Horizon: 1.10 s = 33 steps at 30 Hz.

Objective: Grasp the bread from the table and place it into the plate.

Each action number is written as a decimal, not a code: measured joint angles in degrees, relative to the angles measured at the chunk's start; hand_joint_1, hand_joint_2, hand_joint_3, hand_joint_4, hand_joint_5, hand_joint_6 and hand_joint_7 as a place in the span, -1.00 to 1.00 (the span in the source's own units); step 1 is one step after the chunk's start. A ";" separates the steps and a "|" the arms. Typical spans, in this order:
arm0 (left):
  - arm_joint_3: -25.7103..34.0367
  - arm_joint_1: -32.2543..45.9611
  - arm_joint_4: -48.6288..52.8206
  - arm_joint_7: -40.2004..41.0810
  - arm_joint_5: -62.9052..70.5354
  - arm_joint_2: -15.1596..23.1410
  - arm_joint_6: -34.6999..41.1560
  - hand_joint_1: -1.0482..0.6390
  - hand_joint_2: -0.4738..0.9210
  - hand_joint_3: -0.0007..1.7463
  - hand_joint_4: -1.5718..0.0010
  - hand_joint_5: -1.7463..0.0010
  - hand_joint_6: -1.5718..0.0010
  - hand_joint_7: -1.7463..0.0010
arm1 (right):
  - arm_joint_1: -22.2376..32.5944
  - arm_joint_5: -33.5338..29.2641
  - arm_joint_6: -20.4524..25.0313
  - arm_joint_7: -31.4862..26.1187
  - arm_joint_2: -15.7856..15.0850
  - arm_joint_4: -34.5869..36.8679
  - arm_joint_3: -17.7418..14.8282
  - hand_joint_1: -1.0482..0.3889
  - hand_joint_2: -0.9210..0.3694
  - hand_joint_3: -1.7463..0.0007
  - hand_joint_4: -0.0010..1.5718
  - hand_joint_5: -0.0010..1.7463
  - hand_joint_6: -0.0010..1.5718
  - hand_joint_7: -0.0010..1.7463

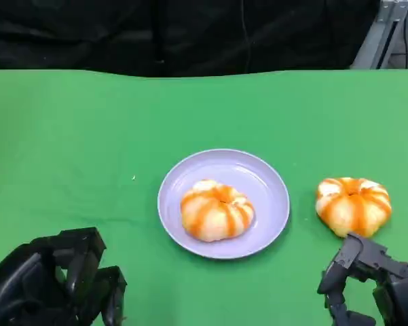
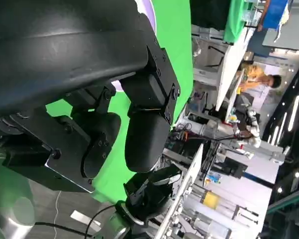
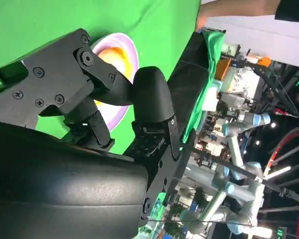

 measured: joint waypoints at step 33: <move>0.08 0.27 -0.48 3.06 -0.91 -2.00 0.75 0.46 0.57 0.81 -0.56 -1.00 -0.33 -1.00 | 2.05 0.15 0.04 0.30 0.12 -1.89 0.36 0.31 -0.41 -0.34 0.05 1.00 -0.06 0.79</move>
